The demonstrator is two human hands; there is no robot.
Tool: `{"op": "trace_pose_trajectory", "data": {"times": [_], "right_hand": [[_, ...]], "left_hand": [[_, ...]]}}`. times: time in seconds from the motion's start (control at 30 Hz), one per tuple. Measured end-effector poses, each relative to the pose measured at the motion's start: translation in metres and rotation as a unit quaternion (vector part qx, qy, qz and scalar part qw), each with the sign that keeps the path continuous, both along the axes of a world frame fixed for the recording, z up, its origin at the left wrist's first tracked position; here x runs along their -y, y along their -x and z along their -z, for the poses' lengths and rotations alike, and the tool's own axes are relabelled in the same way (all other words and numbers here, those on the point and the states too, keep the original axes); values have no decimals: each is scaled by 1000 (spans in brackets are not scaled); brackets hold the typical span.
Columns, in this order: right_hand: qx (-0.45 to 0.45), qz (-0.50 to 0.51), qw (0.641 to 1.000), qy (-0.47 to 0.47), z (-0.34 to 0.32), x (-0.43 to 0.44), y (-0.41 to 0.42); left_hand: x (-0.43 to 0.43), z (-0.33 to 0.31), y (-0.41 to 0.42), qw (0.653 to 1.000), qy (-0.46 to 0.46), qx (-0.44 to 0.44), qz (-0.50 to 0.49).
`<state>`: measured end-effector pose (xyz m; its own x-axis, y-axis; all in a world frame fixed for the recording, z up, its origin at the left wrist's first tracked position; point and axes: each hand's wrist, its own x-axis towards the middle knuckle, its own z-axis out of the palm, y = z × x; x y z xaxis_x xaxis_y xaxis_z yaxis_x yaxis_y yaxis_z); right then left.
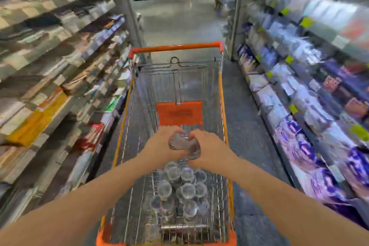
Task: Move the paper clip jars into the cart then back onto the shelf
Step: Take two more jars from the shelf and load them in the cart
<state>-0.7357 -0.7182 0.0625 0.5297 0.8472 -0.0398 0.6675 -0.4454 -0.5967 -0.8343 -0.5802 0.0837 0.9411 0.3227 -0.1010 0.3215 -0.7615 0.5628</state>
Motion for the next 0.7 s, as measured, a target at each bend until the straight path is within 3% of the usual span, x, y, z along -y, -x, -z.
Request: {"op": "trace_pose_trajectory", "data": {"times": [0.17,0.33,0.5,0.7], "right_hand": [[-62,77,987,125,114,-53,-19],[-129,196,949,211,215,-59,0],[-174,391,875,226,270,-35,18],[-214,432,847,223,303,-48,13]], "left_hand": [[-51,116,-38,996,46,-73,-7],[-61,216,-32,986,41,-163,-19],[-31,279,-5,967,4,-249,55],[-27,322,-9,958,-92,-258,85]]}}
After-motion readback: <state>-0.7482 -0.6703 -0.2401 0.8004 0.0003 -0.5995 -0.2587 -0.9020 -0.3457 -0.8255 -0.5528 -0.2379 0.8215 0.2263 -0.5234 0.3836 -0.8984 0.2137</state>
